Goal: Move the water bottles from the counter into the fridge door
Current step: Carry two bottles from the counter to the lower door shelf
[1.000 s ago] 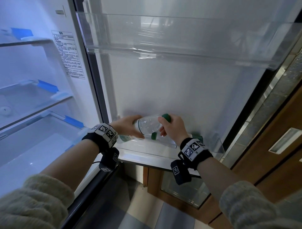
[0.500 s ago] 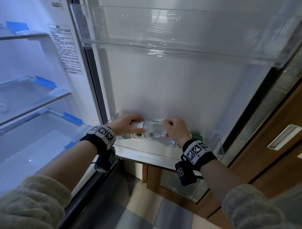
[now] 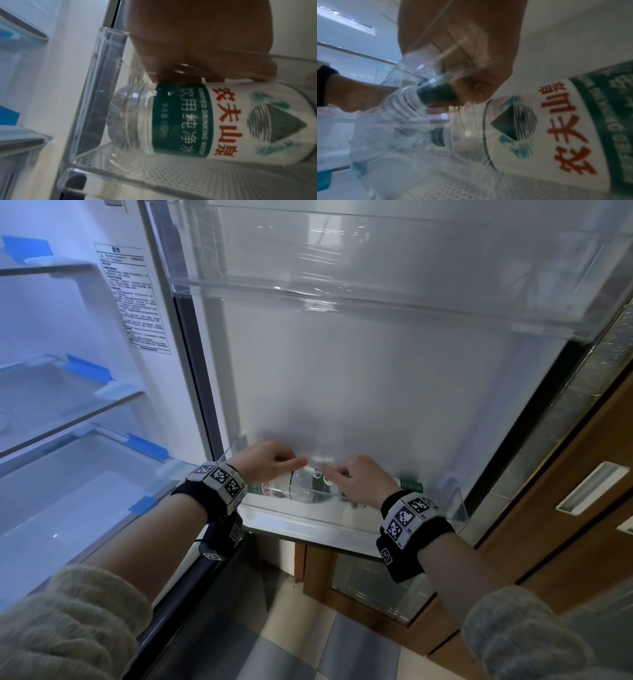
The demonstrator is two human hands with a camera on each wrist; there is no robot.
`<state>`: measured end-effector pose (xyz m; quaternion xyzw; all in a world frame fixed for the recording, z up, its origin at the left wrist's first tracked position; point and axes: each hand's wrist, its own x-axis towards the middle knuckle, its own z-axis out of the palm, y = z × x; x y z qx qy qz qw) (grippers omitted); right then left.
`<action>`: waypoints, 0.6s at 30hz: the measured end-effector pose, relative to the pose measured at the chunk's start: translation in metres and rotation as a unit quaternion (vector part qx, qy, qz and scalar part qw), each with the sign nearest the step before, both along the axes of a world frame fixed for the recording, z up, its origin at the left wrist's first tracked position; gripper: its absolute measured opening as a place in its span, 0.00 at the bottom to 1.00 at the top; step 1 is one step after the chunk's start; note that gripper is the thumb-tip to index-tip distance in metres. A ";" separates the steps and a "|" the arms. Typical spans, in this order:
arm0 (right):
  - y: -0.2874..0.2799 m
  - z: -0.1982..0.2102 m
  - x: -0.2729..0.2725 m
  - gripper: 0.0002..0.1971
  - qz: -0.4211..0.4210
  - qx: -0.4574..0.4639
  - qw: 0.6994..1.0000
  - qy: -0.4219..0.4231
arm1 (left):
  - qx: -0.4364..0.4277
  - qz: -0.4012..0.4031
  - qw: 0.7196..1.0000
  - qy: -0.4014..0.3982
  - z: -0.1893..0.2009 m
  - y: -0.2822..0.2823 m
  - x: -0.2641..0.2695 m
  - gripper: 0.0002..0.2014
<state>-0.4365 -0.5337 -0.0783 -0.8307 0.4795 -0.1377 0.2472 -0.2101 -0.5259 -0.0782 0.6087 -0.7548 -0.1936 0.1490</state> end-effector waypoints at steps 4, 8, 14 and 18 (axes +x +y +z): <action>-0.001 -0.001 -0.001 0.32 0.003 0.004 1.000 0.004 | 0.008 0.002 1.000 0.009 -0.001 0.000 0.000 0.19; 0.000 -0.002 -0.002 0.33 -0.004 0.021 1.000 -0.021 | 0.013 0.008 1.000 0.015 -0.001 0.000 0.000 0.18; 0.002 -0.003 -0.002 0.33 -0.015 -0.013 0.997 -0.071 | 0.017 0.007 1.000 0.017 -0.002 0.001 0.003 0.17; 0.003 -0.004 -0.002 0.33 -0.051 -0.024 0.994 -0.094 | 0.036 -0.004 0.999 0.023 0.000 0.001 0.004 0.20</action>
